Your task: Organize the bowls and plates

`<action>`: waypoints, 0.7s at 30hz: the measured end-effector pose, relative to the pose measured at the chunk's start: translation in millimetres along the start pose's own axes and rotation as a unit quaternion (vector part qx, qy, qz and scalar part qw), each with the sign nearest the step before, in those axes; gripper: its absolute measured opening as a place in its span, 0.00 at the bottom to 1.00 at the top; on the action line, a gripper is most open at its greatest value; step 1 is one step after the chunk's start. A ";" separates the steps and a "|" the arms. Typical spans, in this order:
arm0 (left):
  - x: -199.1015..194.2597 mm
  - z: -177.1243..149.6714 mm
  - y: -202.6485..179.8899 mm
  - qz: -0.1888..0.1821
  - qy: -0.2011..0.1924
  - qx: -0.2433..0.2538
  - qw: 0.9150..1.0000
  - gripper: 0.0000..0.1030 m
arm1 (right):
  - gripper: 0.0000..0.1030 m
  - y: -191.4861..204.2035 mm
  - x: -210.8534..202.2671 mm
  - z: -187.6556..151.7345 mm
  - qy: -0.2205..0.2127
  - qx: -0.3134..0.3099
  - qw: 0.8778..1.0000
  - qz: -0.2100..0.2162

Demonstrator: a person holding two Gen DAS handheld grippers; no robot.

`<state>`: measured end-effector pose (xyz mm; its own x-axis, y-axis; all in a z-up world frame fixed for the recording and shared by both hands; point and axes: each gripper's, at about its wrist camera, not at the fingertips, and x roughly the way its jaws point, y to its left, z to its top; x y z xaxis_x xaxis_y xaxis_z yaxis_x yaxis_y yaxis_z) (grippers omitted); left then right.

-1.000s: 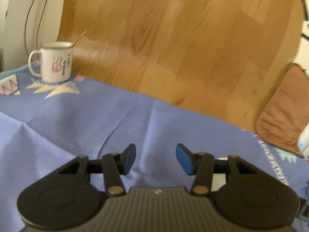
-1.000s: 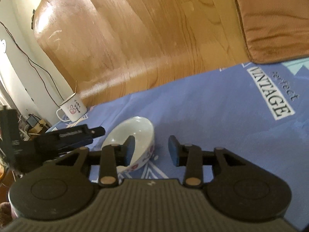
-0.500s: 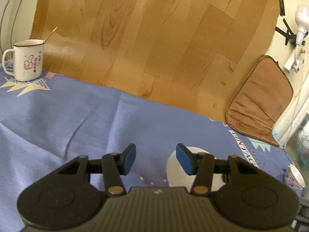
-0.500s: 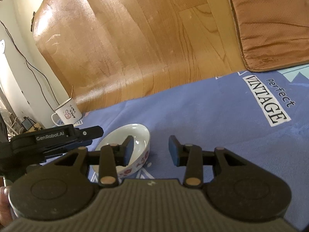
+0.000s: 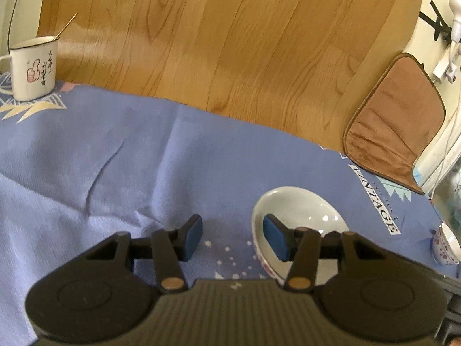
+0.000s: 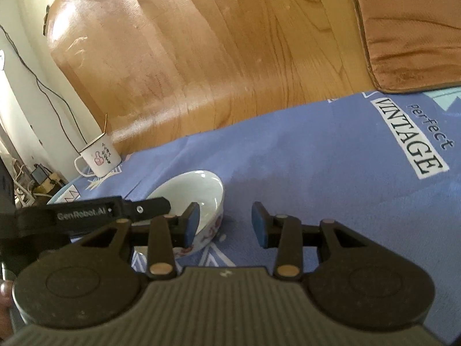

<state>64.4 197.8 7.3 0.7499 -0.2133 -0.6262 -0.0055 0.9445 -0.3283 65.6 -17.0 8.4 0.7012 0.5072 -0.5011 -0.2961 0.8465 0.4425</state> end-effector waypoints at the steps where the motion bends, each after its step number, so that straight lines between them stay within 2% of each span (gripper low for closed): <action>1: -0.2 -0.3 0.3 0.000 -0.001 0.000 1.000 0.47 | 0.42 0.3 -0.2 -0.6 0.000 0.001 1.000 0.002; 21: -1.2 -1.1 -2.3 0.007 -0.008 0.006 1.000 0.50 | 0.42 0.1 4.6 -2.4 0.010 0.012 1.000 0.008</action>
<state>62.7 195.6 8.0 0.7604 -0.1966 -0.6189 -0.0082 0.9501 -0.3119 67.2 -14.2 4.3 0.6825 0.5249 -0.5086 -0.2917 0.8337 0.4690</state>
